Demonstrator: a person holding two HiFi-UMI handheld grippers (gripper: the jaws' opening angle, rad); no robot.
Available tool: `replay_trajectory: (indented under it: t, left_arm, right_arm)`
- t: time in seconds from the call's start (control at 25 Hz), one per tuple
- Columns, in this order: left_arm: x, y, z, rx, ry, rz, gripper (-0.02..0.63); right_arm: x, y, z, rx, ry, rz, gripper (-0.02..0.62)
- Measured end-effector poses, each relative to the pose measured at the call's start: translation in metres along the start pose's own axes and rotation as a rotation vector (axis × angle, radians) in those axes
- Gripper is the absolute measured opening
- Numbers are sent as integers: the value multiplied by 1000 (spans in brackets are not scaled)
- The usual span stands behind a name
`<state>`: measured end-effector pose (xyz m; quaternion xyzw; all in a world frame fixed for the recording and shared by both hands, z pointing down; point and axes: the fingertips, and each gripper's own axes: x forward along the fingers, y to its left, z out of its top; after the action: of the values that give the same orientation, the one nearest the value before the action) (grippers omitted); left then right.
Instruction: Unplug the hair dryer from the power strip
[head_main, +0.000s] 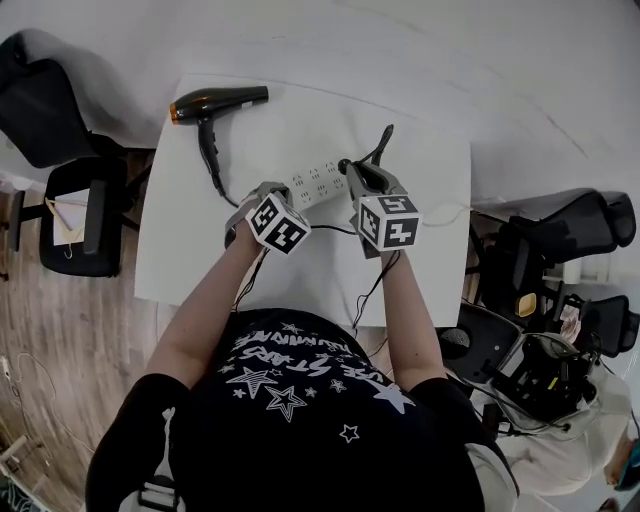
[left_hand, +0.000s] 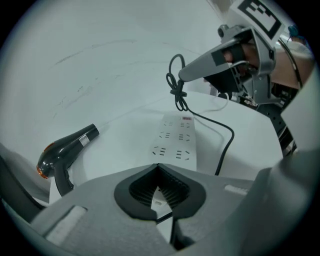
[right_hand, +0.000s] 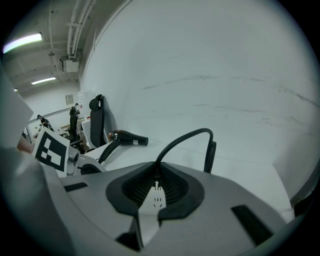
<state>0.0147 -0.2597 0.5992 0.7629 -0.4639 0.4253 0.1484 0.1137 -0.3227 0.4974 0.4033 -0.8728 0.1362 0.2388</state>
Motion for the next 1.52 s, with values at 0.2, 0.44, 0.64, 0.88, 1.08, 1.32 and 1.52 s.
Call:
replay_trajectory:
  t: [0.2,0.44,0.64,0.88,1.08,1.32,1.52]
  left_arm:
    - [-1,2,0,-6,-39,-42,8]
    - [-21,19,16,-59,-213,-48,8]
    - [-47,21,7,-97,-296,-132,8]
    - [-65,20,-19,-61,-342,-219,8]
    - [-74,22,-29,-60,-377,-279,8]
    - [-102,21,-39,-92,-425,-325,8]
    - [-123,8,-55,-93,-457,-333,8]
  right_arm:
    - [-29,0,10,35,-45,-73,51]
    - [-64,13,16,41,-89,-154,51]
    - [-87,29,12,102,-128,-224,51]
    - [-108,65,-8,220,-160,-253,52]
    - [-125,80,-36,259,-133,-316,51]
    - [-135,87,-48,322,-132,-311,52]
    - [-147,104,-51,336,-196,-279,51]
